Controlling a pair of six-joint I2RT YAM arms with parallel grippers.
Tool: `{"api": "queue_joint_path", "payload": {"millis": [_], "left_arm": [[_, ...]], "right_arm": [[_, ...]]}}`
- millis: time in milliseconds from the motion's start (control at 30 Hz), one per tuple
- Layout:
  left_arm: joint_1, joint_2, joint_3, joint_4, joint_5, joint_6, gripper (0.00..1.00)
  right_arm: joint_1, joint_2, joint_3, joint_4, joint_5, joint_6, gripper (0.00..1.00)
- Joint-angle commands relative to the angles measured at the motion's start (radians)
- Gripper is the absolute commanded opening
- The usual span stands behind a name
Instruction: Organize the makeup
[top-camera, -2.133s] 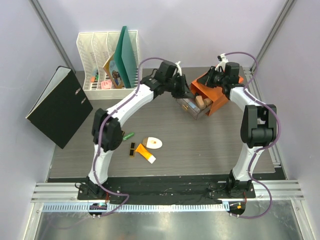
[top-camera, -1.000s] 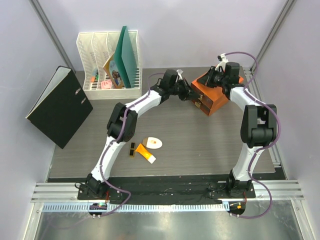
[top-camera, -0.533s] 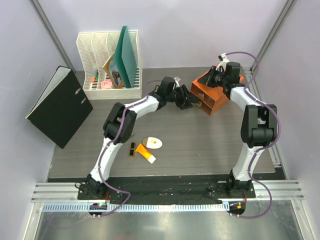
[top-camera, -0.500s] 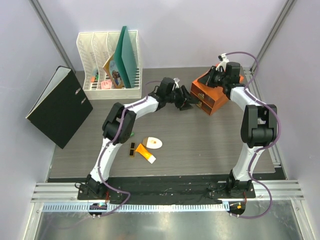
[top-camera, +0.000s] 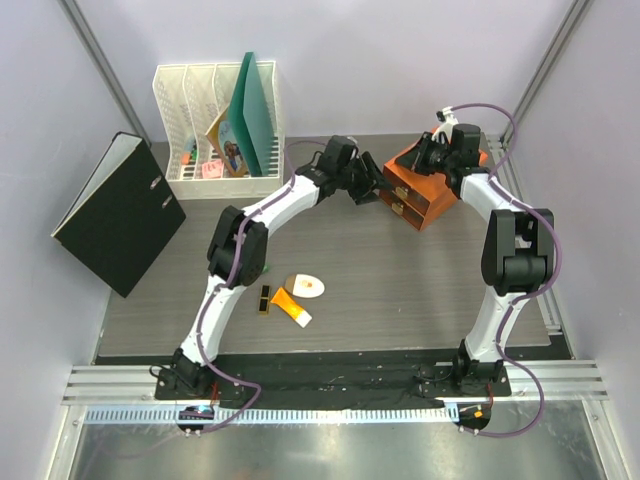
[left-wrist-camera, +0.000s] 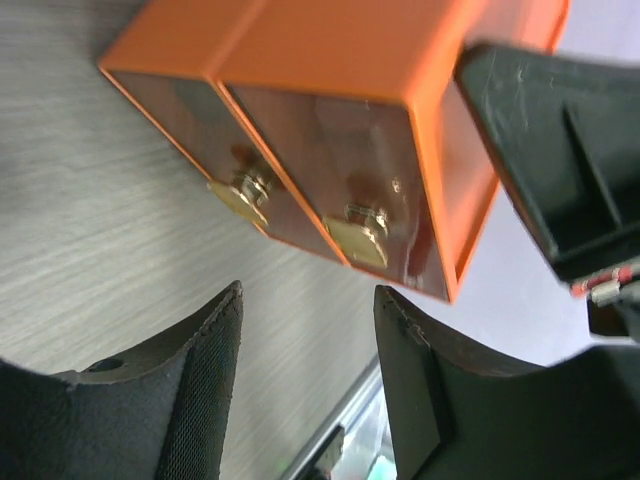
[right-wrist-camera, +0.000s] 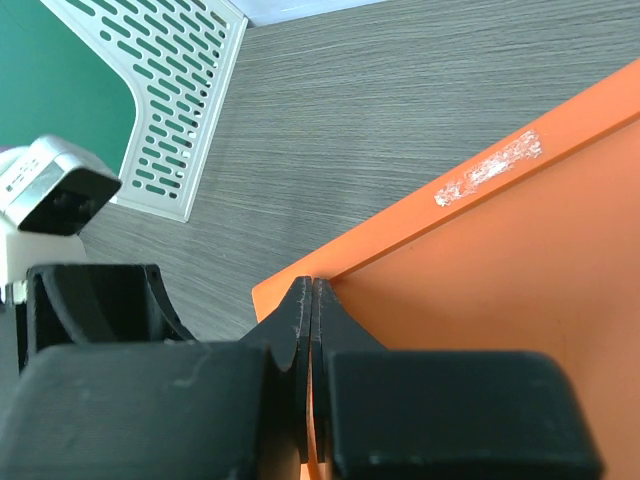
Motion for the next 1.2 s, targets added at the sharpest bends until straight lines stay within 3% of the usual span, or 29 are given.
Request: {"api": "queue_joint_path", "payload": {"millis": [0, 233, 500, 1167], "left_arm": [[-0.013, 0.052, 0.097, -0.151, -0.113, -0.015, 0.55], [-0.03, 0.081, 0.119, -0.238, -0.183, -0.088, 0.52], [-0.044, 0.159, 0.202, -0.222, -0.147, -0.137, 0.54], [-0.064, 0.231, 0.241, -0.03, -0.094, -0.234, 0.55]], "right_arm": [[0.009, 0.154, -0.108, -0.445, 0.096, -0.074, 0.01], [0.009, 0.154, -0.108, -0.445, 0.095, -0.073, 0.01], [0.007, 0.156, -0.108, -0.445, 0.093, -0.073, 0.01], [0.004, 0.153, -0.11, -0.442, 0.092, -0.073, 0.01]]}}
